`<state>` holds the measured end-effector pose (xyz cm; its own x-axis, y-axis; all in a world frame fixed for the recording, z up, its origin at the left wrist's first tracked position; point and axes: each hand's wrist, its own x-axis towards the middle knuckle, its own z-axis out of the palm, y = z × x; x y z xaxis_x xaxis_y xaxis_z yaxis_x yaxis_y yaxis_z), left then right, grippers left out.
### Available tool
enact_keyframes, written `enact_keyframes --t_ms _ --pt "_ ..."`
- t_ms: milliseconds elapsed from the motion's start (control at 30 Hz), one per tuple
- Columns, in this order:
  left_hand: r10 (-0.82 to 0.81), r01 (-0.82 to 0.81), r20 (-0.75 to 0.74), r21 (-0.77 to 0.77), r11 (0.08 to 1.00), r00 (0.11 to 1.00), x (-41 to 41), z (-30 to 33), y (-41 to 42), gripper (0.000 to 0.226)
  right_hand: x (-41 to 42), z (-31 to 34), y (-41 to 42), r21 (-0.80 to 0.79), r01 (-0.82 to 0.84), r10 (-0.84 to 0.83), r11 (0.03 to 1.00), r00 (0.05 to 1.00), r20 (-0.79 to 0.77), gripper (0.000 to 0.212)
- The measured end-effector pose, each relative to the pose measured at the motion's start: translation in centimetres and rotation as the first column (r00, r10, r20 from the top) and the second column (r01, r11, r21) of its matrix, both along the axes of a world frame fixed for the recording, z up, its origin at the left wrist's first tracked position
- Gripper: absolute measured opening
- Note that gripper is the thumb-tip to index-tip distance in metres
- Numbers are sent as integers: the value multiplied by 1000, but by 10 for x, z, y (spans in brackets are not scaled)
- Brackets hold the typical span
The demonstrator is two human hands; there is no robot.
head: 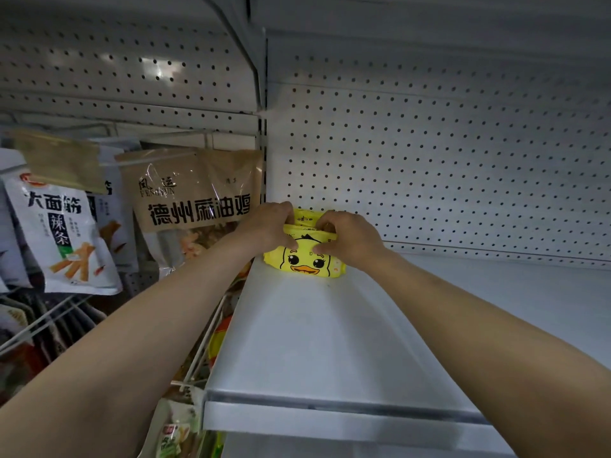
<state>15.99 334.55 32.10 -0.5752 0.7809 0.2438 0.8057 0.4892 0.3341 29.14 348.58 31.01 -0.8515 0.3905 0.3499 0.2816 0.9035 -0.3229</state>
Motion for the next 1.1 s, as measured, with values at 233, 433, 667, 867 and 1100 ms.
enact_keyframes --t_ms 233,433,667,867,1100 --pt "96 -100 -158 -16 995 983 4 -4 3 51 0 -4 -9 259 104 -116 960 993 30 51" --pt "218 -226 -200 -17 974 955 40 -1 -7 63 22 -2 -18 348 127 -156 929 986 57 56" --pt "230 -220 -207 69 973 951 115 7 -47 67 84 29 -23 241 30 -40 970 999 36 56" --pt "345 -330 -285 102 939 894 213 9 -104 65 163 45 -53 215 -145 138 966 989 47 58" --pt "447 -439 -252 88 894 859 316 -6 -187 62 247 23 -114 210 -349 345 913 937 58 59"
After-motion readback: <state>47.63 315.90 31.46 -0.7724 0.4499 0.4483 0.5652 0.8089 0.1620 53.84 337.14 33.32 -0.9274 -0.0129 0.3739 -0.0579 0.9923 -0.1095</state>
